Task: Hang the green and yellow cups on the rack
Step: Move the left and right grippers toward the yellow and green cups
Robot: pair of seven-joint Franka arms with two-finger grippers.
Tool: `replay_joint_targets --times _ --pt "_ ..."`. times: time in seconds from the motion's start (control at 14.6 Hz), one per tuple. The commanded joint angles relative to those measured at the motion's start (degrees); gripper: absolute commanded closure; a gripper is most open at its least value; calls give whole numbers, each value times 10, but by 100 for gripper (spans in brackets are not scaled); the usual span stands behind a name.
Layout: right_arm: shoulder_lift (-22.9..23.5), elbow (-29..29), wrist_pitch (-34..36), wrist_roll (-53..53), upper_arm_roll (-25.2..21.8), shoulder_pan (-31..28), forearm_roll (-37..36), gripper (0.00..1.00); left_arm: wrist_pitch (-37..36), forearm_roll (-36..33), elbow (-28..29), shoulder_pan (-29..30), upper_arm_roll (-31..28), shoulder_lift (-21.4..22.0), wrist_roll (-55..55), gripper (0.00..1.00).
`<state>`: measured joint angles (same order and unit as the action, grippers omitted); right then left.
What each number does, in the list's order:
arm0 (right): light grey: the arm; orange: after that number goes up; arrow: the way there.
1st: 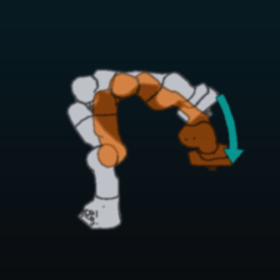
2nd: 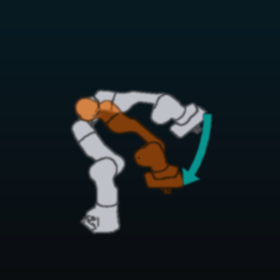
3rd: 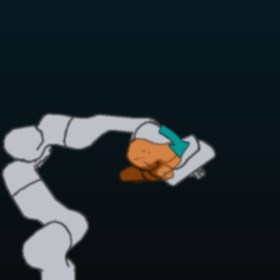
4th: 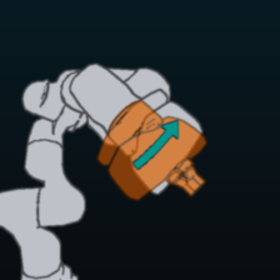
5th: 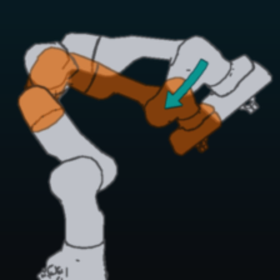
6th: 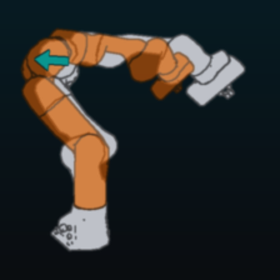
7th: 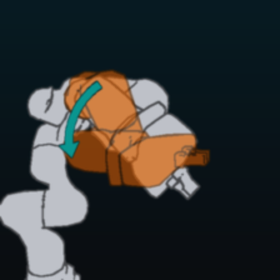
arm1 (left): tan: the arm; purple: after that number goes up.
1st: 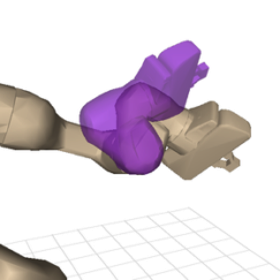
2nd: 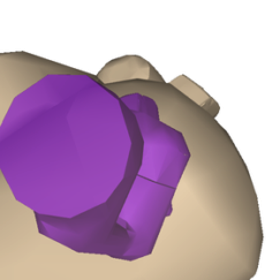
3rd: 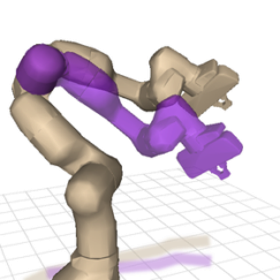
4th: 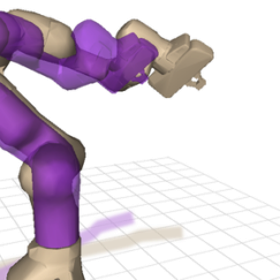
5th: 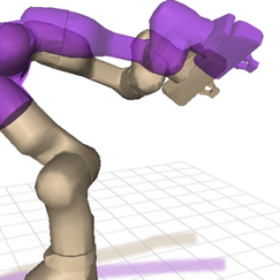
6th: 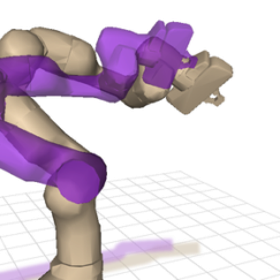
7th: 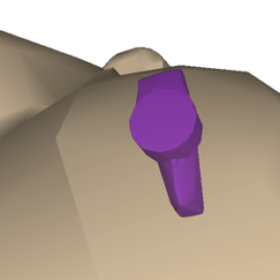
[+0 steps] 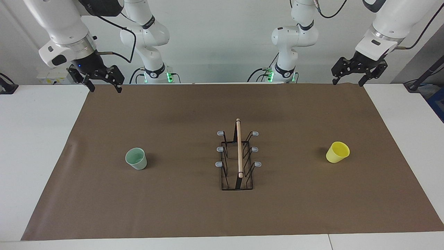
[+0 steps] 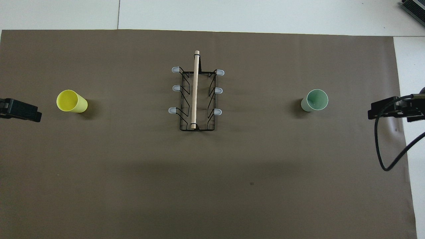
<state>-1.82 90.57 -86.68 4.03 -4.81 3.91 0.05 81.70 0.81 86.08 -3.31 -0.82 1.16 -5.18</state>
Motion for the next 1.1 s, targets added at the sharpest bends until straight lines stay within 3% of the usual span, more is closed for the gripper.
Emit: replay_joint_targets --times 0.0,0.62,0.75,1.03 --pt "2 -3 -14 -10 3 -2 -15 0 -10 9 6 9 5 10 13 0" --pt "-1 7 -54 -10 -1 -17 -5 0 -15 7 18 3 7 17 16 0" --pt "0 7 -53 1 -2 -21 -6 5 -7 9 17 5 4 16 17 0" --pt "4 7 -61 168 -3 -53 37 5 -4 38 -5 0 -39 -23 30 0"
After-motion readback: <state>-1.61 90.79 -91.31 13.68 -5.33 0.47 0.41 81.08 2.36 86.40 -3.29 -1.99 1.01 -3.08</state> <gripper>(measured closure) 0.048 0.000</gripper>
